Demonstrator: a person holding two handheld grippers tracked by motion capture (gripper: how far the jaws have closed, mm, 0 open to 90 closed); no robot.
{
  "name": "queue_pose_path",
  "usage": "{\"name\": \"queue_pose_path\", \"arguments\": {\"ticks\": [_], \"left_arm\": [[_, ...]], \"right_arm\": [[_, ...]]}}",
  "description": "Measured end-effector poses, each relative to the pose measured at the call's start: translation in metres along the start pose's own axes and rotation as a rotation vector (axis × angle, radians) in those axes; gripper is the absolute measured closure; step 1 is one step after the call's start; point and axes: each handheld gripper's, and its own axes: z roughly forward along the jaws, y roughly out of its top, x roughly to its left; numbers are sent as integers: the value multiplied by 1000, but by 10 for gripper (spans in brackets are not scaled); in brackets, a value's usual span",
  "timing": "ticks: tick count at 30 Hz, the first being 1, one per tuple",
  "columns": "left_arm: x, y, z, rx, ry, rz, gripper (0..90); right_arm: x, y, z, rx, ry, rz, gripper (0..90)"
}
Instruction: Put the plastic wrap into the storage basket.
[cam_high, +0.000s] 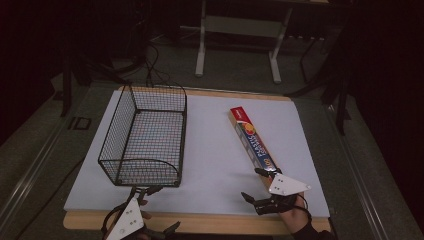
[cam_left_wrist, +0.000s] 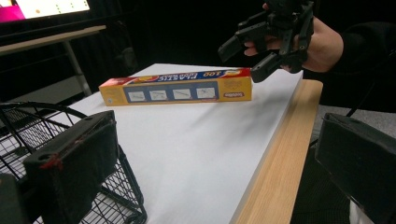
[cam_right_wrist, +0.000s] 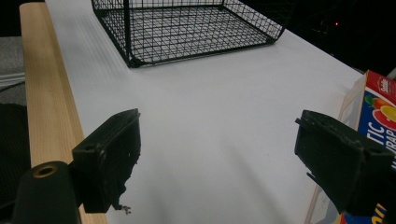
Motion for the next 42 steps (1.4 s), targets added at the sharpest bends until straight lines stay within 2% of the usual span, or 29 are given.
{"name": "queue_pose_path", "arguments": {"ticks": [6,10,13,16,17,22,26,32,37,42], "left_arm": [[0,0,0,-1,-3,2,1],[0,0,1,3,-3,1,1],[0,0,1,3,-4,1,1],[0,0,1,-1,-2,0,1],[0,0,1,-1,-2,-1,1],[-1,1,1,0,-5,2,1],[-1,1,1,-1,-6,4,1],[-2,0,1,-2,-4,5,1],[-1,1,1,-7,-5,0,1],[-2,0,1,2,-11,3,1]], "right_arm": [[1,1,-1,-9,4,-5,150],[3,4,-3,-4,7,-18,198],[4,7,-4,-4,36,10,164],[6,12,-6,11,16,14,133],[7,14,-6,10,23,19,128],[9,23,-9,12,6,-4,124],[8,31,-12,6,16,6,119],[1,45,-11,12,-12,-1,120],[-4,62,-10,-27,-30,0,121],[-12,73,-11,-56,-68,0,118]]}}
